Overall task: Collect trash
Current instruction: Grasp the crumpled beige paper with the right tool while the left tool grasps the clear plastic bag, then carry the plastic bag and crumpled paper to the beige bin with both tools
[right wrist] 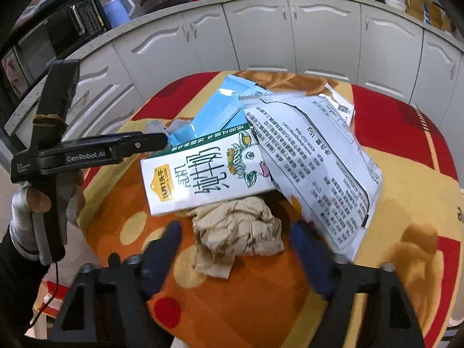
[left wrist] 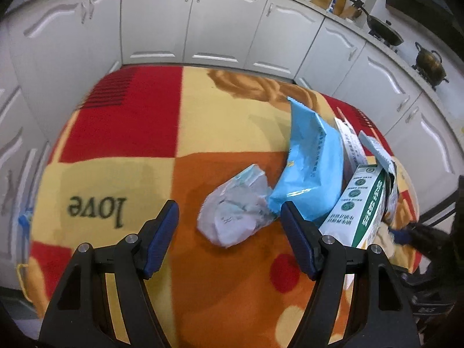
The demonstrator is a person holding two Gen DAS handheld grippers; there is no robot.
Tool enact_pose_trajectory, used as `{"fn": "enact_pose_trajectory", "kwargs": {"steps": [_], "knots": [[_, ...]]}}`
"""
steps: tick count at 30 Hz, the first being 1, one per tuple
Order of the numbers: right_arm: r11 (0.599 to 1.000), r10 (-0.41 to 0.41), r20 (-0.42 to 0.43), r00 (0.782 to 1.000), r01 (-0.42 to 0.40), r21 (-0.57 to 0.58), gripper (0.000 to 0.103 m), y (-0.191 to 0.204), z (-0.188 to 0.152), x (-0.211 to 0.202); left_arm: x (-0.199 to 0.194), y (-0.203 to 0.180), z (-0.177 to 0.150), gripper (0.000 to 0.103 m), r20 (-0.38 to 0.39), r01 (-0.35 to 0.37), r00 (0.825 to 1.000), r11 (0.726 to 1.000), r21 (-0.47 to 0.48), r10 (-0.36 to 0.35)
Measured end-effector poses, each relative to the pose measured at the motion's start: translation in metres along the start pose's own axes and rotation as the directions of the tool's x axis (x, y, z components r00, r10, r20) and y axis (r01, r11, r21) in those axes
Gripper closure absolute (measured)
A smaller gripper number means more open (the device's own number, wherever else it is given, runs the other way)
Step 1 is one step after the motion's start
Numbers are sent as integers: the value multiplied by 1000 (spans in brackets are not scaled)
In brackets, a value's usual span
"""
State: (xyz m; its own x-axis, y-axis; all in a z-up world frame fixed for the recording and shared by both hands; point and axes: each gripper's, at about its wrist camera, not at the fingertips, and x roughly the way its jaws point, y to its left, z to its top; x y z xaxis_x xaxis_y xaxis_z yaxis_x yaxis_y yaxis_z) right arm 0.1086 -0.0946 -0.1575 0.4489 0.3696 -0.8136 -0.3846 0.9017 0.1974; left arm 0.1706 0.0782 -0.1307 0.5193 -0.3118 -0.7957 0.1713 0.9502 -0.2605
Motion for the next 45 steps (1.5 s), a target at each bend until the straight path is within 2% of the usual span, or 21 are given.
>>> {"fn": "enact_pose_trajectory", "kwargs": {"steps": [2, 4, 5, 6, 7, 11, 18, 26, 34, 45], "knots": [[1000, 14, 2, 1000, -14, 11, 56, -2, 0, 1, 4, -1, 0, 38, -7, 20, 1000, 1000, -7, -20], [1000, 29, 3, 1000, -29, 9, 63, -2, -1, 0, 5, -2, -1, 61, -12, 18, 1000, 1000, -7, -18], [999, 42, 3, 999, -42, 12, 65, -2, -2, -2, 4, -2, -2, 67, -7, 7, 1000, 1000, -7, -7], [998, 57, 2, 998, -57, 16, 67, -2, -2, -4, 3, -1, -2, 84, -7, 2, 1000, 1000, -11, -2], [997, 71, 2, 998, -71, 18, 67, -2, -4, -6, 0, 1, -4, 86, -7, 7, 1000, 1000, -18, -7], [992, 123, 2, 992, -123, 9, 68, 2, -9, -19, -17, 6, -11, 88, 19, -7, 1000, 1000, -19, 7], [987, 160, 48, 986, -159, -20, 69, 10, -18, -49, -67, 11, -18, 89, 101, -14, 995, 999, -47, 19], [988, 151, 108, 983, -148, -32, 69, 12, -20, -78, -109, -20, -17, 89, 178, 23, 984, 1000, 6, -24], [995, 94, 165, 982, -96, 3, 69, -6, -19, -103, -110, -73, -14, 89, 185, 63, 980, 993, 96, -80], [997, -9, 217, 976, -10, 83, 69, -50, -29, -134, -85, -147, -9, 89, 155, 85, 981, 976, 202, -117]]}}
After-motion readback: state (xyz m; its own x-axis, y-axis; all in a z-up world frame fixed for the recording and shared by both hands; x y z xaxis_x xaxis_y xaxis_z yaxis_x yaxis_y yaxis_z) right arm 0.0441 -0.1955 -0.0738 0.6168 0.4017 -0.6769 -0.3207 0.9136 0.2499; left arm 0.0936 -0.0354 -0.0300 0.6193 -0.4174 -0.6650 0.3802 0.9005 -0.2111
